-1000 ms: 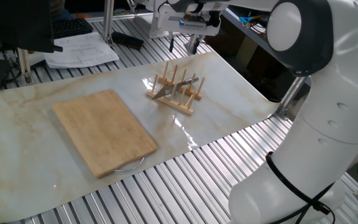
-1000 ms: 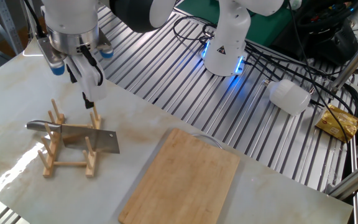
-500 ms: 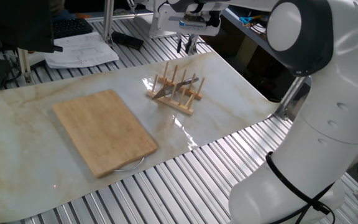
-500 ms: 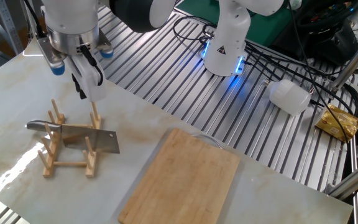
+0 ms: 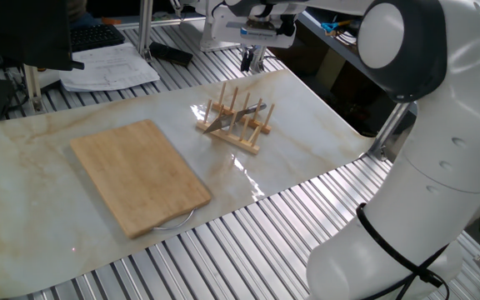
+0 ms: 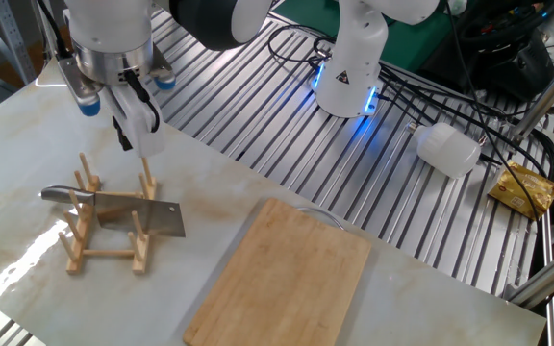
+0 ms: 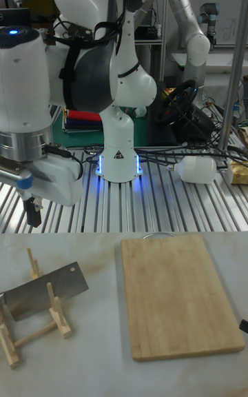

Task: Put the knife on the knife rack

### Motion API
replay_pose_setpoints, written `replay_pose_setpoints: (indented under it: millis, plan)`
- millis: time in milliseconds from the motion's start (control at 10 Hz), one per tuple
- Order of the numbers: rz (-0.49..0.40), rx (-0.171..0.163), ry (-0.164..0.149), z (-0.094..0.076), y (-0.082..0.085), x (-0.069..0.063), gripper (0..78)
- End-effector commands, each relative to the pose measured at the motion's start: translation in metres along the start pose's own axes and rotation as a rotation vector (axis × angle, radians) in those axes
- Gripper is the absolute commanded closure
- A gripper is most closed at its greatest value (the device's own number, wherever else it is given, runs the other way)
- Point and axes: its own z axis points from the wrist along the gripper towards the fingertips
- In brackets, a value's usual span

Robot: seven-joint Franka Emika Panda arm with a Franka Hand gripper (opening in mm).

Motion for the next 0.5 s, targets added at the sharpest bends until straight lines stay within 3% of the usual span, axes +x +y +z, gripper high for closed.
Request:
replay_pose_setpoints:
  millis: [100,500]
  plan:
    - [-0.208,-0.043,0.041,-0.0132,-0.0011,0.0223,76.4]
    - [-0.199,-0.045,0.041,-0.0129,0.0010,0.0216,76.4]
